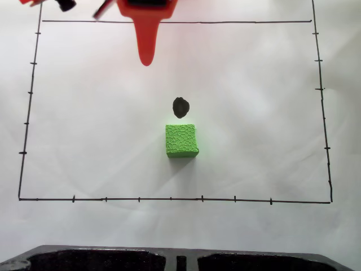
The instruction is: Grasp the colored block, Place it on the black dot, and then return the arm to the default position.
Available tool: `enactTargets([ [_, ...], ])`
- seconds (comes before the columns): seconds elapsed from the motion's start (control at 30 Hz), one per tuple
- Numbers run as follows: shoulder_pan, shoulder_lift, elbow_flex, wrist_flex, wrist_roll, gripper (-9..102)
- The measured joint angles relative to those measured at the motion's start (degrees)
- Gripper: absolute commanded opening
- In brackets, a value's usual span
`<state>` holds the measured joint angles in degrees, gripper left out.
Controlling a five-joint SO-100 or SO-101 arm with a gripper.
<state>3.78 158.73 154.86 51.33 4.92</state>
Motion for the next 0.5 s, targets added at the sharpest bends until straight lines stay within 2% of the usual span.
enactTargets([
  [0.5,-4.48,-37.09,-27.16,0.35,9.84,6],
])
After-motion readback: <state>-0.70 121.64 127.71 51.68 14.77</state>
